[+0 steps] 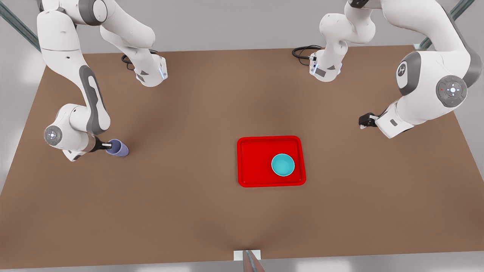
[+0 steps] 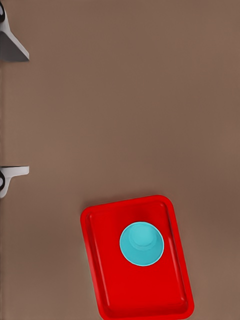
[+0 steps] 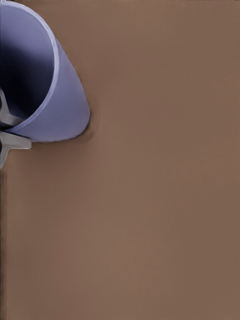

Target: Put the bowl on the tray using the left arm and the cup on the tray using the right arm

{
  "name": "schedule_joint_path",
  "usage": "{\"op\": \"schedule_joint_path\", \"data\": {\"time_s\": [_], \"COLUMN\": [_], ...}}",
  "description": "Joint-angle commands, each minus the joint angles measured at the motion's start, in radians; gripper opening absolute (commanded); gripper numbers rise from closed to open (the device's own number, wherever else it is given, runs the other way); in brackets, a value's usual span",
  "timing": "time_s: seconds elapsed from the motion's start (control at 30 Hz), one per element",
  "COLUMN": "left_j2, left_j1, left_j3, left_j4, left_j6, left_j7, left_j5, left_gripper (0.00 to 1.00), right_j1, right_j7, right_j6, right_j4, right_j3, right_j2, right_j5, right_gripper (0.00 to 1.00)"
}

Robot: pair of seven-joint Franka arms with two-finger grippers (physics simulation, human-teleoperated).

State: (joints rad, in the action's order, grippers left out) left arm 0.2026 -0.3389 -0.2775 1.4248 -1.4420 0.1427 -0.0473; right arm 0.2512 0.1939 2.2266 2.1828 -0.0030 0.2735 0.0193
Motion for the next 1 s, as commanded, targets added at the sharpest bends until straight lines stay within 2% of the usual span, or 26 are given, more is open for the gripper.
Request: {"op": "schedule_joint_path", "data": {"time_s": [0.0,0.13,0.27,0.4,0.53,0.57,0.67,0.77,0.97], "left_j2": [0.000,0.003,0.003,0.008,0.014,0.014,0.014,0.014,0.014], "left_j1": [0.000,0.001,0.000,0.001,0.001,0.001,0.003,0.003,0.003], "left_j3": [0.000,0.000,0.000,0.000,0.000,0.000,0.000,0.000,0.000], "left_j4": [0.000,-0.001,-0.003,-0.001,-0.001,0.000,-0.001,-0.001,-0.001], "left_j6": [0.000,-0.006,-0.005,-0.006,-0.009,-0.009,-0.009,-0.009,-0.009], "left_j7": [0.000,0.002,0.000,-0.006,-0.005,-0.005,-0.003,-0.003,-0.003], "left_j5": [-0.003,0.000,0.000,0.001,0.001,0.001,0.000,0.001,0.001], "left_gripper": [1.00,1.00,1.00,1.00,1.00,1.00,1.00,1.00,1.00], "right_j1": [-0.001,-0.032,-0.181,-0.329,-0.495,-0.503,-0.504,-0.518,-0.629], "right_j7": [-0.002,-0.014,-0.205,-0.352,-0.444,-0.456,-0.556,-0.593,-0.594], "right_j6": [-0.002,-0.021,-0.123,-0.177,-0.179,-0.186,-0.206,-0.205,-0.194], "right_j4": [0.000,-0.006,-0.055,-0.153,-0.270,-0.302,-0.412,-0.521,-0.681], "right_j3": [0.000,0.009,0.009,0.011,0.011,0.032,0.133,0.198,0.207], "right_j2": [-0.003,-0.068,-0.163,-0.145,-0.076,-0.054,0.015,0.095,0.246], "right_j5": [0.002,0.002,0.002,-0.013,-0.018,-0.085,-0.094,-0.097,-0.117], "right_gripper": [0.21,0.21,0.21,0.21,0.21,0.21,0.21,0.21,0.21]}}
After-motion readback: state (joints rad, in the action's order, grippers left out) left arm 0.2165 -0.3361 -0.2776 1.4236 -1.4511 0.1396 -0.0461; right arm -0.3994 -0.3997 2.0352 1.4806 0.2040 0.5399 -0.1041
